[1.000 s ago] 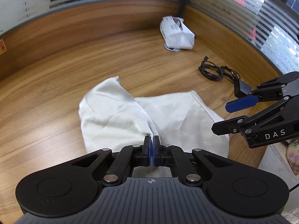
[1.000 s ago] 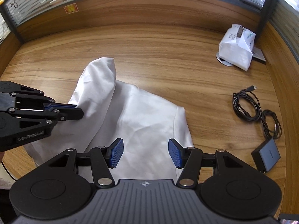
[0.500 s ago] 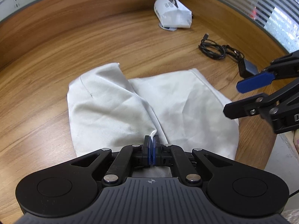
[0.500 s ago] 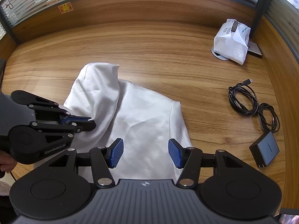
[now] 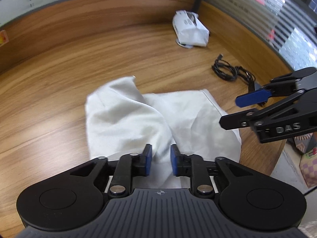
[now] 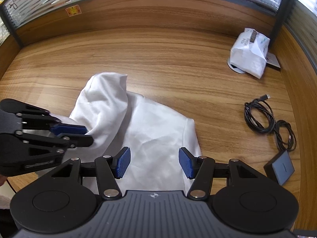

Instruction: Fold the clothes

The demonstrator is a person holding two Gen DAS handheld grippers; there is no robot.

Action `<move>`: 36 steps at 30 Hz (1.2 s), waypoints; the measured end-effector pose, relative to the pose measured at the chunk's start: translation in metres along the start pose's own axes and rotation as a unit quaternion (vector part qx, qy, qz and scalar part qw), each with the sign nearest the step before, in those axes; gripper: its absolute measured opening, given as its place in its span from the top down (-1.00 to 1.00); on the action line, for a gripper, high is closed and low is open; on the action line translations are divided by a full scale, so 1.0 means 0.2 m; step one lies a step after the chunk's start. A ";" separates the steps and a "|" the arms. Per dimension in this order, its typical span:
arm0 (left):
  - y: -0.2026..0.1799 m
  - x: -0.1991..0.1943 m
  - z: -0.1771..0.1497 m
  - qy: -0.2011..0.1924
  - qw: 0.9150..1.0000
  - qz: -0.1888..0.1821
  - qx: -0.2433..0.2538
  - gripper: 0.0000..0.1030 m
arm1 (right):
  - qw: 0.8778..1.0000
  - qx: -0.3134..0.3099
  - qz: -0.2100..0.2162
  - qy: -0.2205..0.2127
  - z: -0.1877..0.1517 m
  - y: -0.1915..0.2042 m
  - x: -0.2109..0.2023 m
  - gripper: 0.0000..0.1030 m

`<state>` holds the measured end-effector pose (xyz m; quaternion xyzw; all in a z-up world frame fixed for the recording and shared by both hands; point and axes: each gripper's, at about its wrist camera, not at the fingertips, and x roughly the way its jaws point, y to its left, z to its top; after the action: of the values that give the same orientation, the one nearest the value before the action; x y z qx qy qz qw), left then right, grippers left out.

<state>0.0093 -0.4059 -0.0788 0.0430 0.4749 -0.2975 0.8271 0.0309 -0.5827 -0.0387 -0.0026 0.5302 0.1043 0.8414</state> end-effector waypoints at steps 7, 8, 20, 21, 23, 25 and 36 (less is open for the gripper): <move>0.15 -0.21 -0.06 -0.022 0.997 0.031 -0.066 0.23 | 0.999 -0.035 0.024 -0.005 0.12 0.09 0.04 -0.20; 0.17 -0.22 -0.08 -0.021 0.996 0.037 -0.076 0.23 | 0.999 -0.041 0.027 -0.006 0.13 0.11 0.04 -0.24; 0.38 -0.25 -0.27 -0.007 0.978 0.083 -0.189 0.08 | 0.989 -0.134 0.064 0.004 0.33 0.35 0.20 -0.29; 0.39 -0.26 -0.28 -0.008 0.976 0.085 -0.199 0.05 | 0.987 -0.145 0.066 0.005 0.35 0.37 0.22 -0.29; 0.40 -0.26 -0.30 -0.011 0.972 0.087 -0.216 0.01 | 0.984 -0.167 0.069 0.006 0.39 0.40 0.24 -0.29; 0.41 -0.27 -0.32 -0.015 0.968 0.087 -0.233 -0.07 | 0.978 -0.194 0.072 0.008 0.44 0.44 0.27 -0.29; 0.50 -0.19 -0.36 -0.014 0.944 0.039 -0.329 -0.19 | 0.946 -0.308 0.092 0.047 0.70 0.57 0.52 -0.30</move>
<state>-0.0054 -0.2811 -0.1091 -0.2165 0.5330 -0.0926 0.8127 0.1781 -0.4367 -0.0581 -0.2178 0.5094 0.3395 0.7601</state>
